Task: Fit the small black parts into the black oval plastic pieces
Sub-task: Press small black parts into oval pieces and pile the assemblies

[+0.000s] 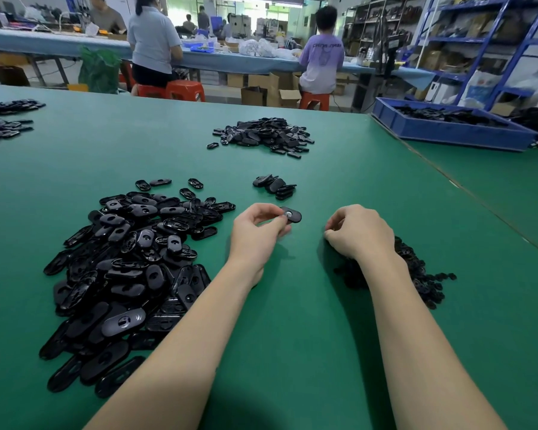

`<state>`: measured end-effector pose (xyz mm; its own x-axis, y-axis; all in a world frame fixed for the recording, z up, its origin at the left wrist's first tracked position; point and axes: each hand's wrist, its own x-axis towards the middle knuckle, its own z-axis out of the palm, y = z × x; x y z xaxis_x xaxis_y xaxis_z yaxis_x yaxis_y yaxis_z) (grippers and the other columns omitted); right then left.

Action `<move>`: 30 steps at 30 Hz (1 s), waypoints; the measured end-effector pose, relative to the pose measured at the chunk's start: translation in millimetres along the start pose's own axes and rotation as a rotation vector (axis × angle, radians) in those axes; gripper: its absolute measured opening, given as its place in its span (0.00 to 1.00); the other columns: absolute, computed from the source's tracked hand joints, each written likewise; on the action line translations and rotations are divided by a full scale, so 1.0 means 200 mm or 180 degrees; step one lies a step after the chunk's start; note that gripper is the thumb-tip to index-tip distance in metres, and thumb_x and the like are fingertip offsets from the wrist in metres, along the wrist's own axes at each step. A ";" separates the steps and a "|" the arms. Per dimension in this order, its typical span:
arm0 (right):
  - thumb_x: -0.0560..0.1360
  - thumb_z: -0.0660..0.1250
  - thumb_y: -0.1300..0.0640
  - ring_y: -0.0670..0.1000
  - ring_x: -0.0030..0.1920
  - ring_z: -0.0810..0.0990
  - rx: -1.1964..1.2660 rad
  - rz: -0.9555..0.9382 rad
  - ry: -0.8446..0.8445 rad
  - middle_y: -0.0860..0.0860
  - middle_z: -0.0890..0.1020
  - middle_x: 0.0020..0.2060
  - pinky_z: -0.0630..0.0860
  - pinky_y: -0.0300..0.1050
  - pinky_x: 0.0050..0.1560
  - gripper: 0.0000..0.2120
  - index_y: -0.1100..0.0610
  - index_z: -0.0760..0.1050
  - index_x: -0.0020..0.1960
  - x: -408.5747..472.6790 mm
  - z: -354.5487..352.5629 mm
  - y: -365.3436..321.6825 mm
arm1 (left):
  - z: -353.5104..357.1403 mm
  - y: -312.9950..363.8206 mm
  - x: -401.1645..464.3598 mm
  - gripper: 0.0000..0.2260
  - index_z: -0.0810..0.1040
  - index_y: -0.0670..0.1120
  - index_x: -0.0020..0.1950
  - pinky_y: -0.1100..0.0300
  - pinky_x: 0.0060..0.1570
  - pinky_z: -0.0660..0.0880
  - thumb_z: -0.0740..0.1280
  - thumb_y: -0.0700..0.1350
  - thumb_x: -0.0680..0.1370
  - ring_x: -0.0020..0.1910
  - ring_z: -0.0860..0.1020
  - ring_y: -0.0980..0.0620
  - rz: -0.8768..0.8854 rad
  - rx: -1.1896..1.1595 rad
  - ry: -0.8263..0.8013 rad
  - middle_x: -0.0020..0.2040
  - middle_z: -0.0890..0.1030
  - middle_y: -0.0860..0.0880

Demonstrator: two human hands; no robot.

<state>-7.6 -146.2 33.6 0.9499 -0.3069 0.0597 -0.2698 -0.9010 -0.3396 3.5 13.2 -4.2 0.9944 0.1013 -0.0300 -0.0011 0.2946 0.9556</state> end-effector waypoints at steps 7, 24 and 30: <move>0.76 0.73 0.54 0.37 0.28 0.75 0.2414 -0.0499 0.0204 0.41 0.82 0.32 0.69 0.29 0.30 0.02 0.49 0.81 0.45 -0.01 0.00 -0.10 | -0.01 -0.01 0.01 0.08 0.76 0.45 0.43 0.61 0.50 0.80 0.71 0.34 0.77 0.37 0.81 0.54 0.0035 -0.0213 0.0108 0.37 0.84 0.51; 0.75 0.75 0.56 0.44 0.27 0.71 0.3882 0.0029 -0.0690 0.52 0.88 0.45 0.64 0.33 0.25 0.02 0.53 0.83 0.46 -0.06 0.13 -0.14 | -0.03 0.01 0.02 0.05 0.82 0.44 0.51 0.68 0.47 0.79 0.69 0.35 0.79 0.40 0.83 0.57 -0.0132 -0.0701 -0.0091 0.39 0.85 0.50; 0.72 0.78 0.56 0.43 0.25 0.70 0.3869 0.0093 -0.0509 0.49 0.85 0.37 0.64 0.33 0.24 0.02 0.53 0.86 0.44 -0.06 0.13 -0.13 | -0.04 0.02 0.02 0.06 0.82 0.45 0.49 0.67 0.48 0.79 0.70 0.34 0.79 0.41 0.84 0.56 -0.0197 -0.0887 -0.0022 0.39 0.86 0.51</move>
<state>-7.4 -110.3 17.0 0.9778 -0.2039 -0.0493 -0.0496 0.0040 -0.9988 7.1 21.2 -3.5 0.9942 0.0689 -0.0829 0.0315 0.5500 0.8345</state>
